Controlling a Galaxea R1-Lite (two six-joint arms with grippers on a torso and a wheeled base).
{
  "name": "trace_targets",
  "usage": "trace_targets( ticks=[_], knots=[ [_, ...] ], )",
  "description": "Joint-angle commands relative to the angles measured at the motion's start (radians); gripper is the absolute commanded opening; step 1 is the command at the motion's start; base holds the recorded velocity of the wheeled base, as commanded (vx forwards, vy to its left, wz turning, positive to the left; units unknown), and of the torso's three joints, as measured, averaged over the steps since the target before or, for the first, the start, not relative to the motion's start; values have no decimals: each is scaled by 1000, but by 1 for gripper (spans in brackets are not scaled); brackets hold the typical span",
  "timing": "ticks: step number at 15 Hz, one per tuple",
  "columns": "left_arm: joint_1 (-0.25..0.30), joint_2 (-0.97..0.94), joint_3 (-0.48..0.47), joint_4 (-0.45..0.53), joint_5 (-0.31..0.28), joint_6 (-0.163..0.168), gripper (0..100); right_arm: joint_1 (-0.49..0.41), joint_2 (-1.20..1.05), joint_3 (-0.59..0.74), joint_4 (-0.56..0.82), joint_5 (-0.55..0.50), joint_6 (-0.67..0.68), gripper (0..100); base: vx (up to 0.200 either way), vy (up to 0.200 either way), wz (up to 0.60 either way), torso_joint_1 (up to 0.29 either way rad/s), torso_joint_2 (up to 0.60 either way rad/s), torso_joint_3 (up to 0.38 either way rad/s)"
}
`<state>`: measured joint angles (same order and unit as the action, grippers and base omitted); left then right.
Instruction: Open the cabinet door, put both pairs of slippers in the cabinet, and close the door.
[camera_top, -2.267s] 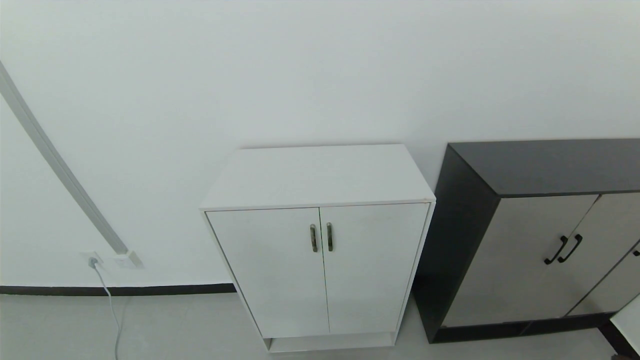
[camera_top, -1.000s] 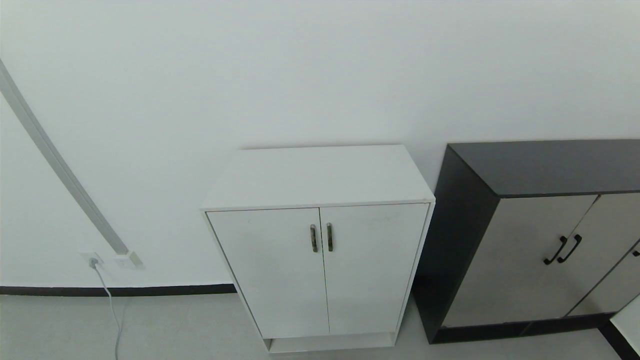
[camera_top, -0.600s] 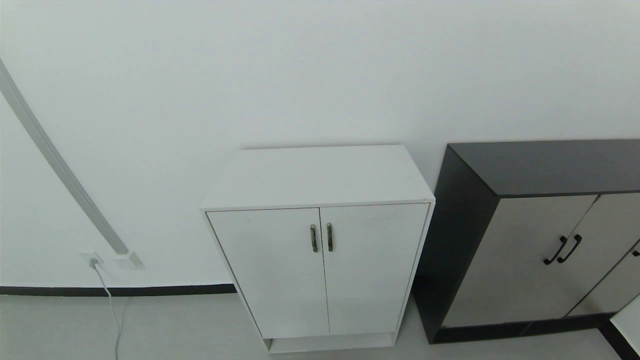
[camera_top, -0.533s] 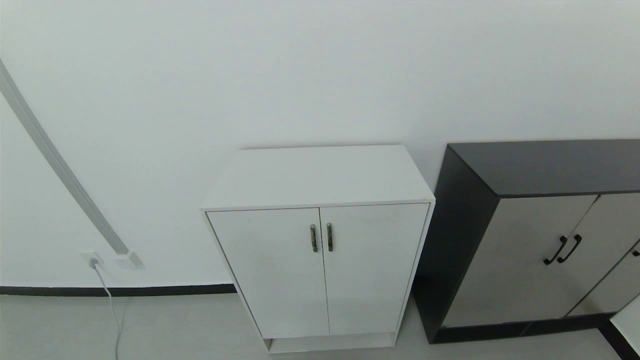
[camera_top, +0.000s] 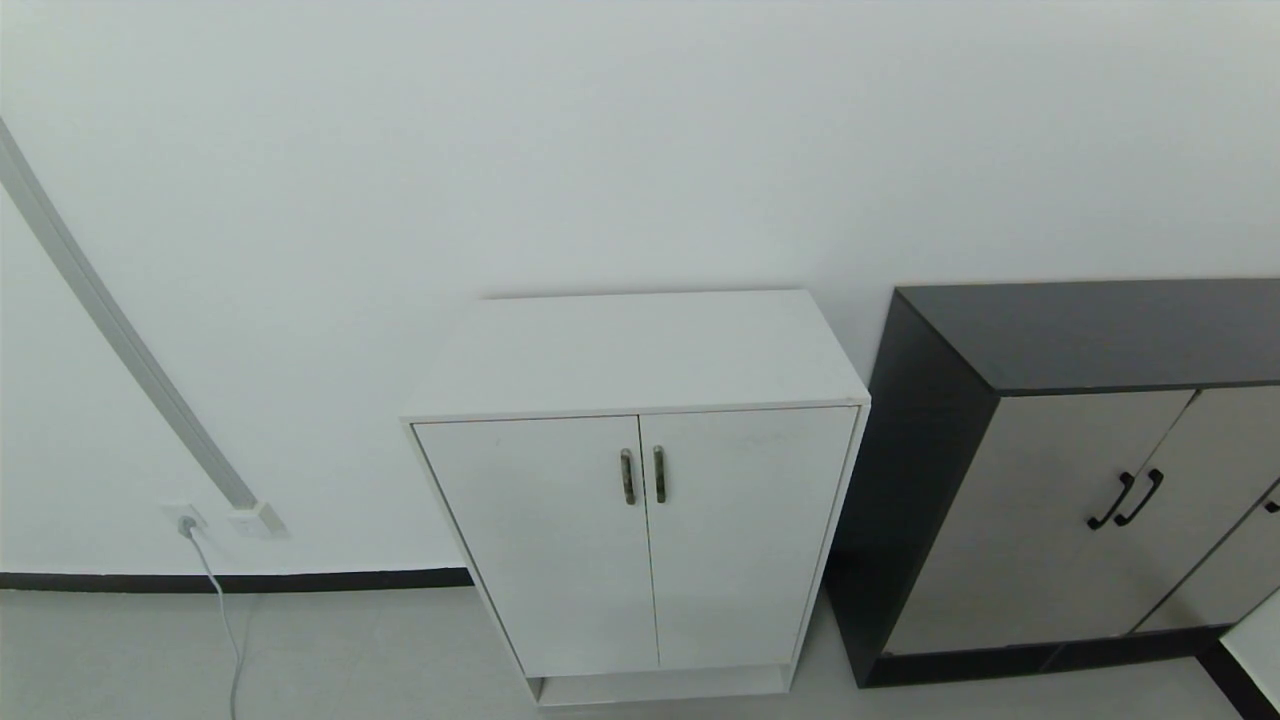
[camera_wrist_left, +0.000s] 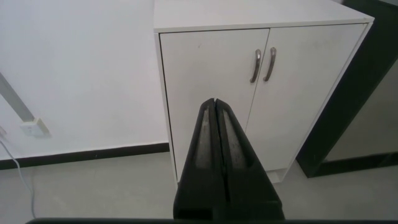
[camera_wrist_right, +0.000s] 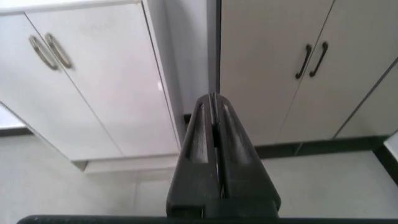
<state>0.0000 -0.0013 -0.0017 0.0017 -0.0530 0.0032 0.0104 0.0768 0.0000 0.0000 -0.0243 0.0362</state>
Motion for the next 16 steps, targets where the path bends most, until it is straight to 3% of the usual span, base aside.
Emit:
trace_targets(
  ticks=[1,16],
  knots=[
    [0,1,0,0,1,0,0,-9,-77,0,-3,-2,1,0,0,0,0,0,0,0],
    [0,1,0,0,-1,1,0,-10,-77,0,-11,-60,50,0,0,0,0,0,0,0]
  ],
)
